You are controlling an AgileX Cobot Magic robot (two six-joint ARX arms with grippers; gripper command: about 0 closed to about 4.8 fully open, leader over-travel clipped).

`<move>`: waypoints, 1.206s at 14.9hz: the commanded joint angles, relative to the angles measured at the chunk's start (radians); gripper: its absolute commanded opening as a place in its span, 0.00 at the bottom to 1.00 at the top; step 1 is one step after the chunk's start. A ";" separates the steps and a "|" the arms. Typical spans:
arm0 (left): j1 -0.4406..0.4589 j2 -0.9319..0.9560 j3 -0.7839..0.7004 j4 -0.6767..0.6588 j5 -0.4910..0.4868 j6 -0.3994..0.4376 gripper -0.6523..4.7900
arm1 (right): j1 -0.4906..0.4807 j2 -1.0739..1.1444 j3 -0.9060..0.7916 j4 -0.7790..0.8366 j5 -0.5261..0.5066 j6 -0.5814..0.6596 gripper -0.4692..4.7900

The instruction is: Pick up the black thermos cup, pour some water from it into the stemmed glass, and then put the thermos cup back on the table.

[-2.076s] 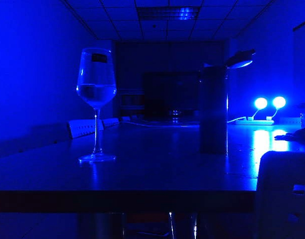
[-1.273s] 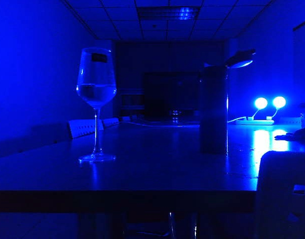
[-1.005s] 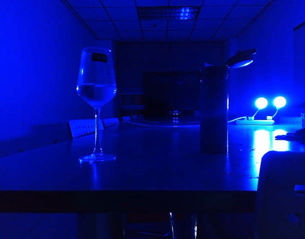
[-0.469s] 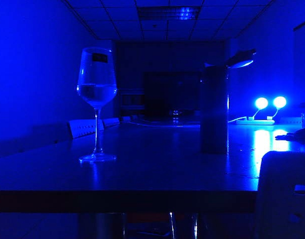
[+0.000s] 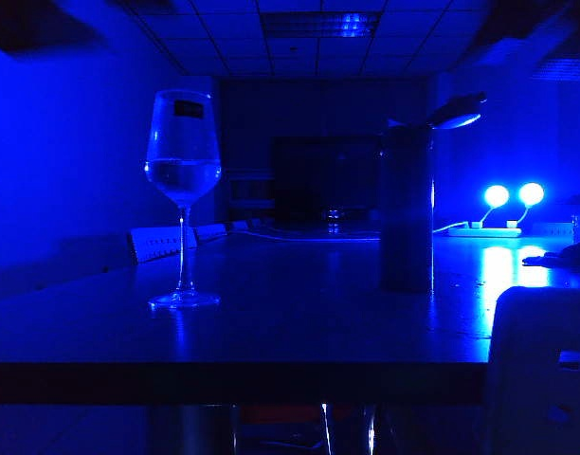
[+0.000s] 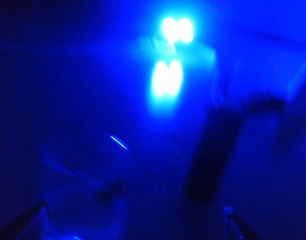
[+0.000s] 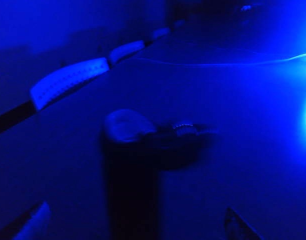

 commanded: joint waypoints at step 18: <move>-0.145 0.156 0.098 -0.115 -0.171 0.092 1.00 | 0.112 0.826 0.338 0.515 0.232 -0.118 1.00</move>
